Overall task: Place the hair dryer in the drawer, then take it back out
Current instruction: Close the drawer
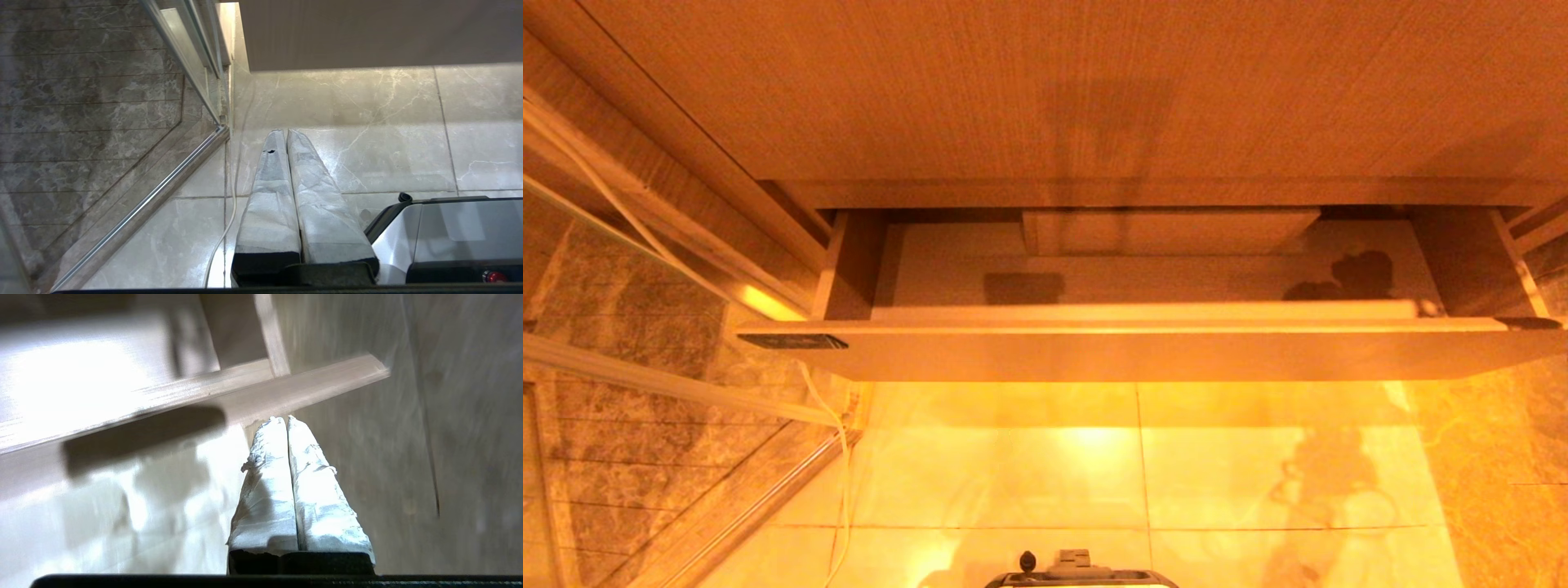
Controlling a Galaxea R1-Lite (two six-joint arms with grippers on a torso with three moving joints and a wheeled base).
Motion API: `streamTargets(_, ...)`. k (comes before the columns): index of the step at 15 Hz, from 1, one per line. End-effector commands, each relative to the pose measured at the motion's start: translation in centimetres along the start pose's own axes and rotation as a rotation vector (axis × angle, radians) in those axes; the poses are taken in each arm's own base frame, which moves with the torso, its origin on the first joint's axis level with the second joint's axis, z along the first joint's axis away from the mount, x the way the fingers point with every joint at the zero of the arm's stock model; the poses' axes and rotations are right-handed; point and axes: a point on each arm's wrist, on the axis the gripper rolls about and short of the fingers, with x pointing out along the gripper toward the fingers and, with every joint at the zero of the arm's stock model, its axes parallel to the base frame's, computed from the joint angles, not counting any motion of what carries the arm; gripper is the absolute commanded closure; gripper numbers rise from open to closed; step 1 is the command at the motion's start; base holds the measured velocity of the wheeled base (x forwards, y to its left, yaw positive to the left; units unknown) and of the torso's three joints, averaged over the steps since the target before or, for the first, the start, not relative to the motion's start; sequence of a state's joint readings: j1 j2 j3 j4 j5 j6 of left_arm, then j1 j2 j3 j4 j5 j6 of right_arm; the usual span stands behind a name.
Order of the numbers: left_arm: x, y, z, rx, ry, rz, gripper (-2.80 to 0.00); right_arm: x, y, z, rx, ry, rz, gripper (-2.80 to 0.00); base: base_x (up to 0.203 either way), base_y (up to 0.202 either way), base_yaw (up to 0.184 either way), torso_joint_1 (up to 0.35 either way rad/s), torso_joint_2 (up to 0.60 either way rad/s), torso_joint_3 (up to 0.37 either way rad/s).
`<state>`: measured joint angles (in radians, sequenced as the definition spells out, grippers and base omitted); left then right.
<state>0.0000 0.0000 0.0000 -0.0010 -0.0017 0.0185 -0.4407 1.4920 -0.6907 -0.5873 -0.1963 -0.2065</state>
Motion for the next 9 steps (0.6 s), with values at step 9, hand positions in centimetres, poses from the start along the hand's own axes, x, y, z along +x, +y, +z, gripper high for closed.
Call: streamTargets(9,0.0,0.0,0.0,0.000,0.001,0.000,0.00,-0.3,0.4,-1.1,-0.024,0.075,0.024,0.00,0.000,0.000,0.000,0.000,0.00,0.000)
